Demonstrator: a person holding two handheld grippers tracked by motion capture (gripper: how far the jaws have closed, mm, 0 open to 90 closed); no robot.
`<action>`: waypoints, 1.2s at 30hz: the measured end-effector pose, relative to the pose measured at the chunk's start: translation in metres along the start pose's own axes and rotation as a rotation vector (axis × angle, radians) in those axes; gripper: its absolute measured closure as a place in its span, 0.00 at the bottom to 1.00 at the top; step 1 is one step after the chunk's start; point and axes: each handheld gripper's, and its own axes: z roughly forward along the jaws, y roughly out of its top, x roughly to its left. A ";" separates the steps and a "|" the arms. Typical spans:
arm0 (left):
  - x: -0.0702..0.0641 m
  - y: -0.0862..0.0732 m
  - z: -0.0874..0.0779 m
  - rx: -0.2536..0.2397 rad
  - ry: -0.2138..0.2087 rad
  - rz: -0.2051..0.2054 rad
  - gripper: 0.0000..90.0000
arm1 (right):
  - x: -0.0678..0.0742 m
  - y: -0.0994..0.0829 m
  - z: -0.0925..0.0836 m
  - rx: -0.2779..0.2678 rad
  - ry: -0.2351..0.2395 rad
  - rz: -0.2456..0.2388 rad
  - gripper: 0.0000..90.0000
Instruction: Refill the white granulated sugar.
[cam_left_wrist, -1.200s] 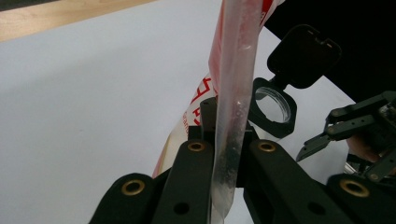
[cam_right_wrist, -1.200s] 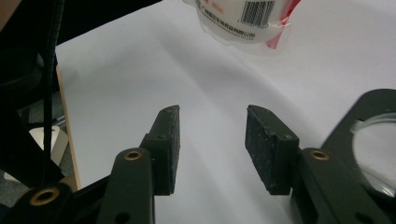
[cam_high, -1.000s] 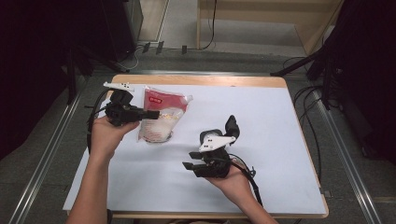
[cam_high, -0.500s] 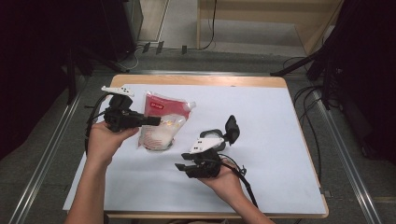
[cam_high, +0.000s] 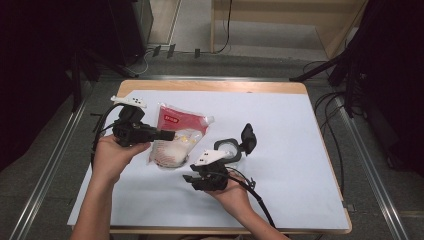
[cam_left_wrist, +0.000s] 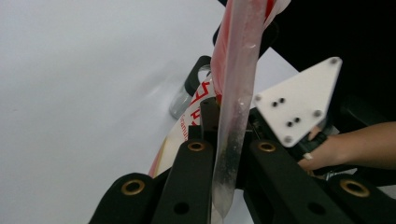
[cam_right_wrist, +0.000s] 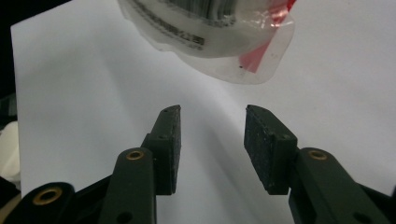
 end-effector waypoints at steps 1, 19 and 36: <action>0.000 0.000 -0.002 -0.007 -0.010 -0.007 1.00 | -0.001 0.000 0.002 -0.005 0.003 0.008 0.63; -0.009 0.001 -0.010 0.010 -0.082 -0.070 1.00 | -0.007 -0.001 0.025 -0.106 -0.063 0.082 0.65; -0.007 0.004 0.005 0.020 -0.014 -0.105 0.98 | 0.019 0.002 0.020 -0.116 -0.084 -0.025 0.70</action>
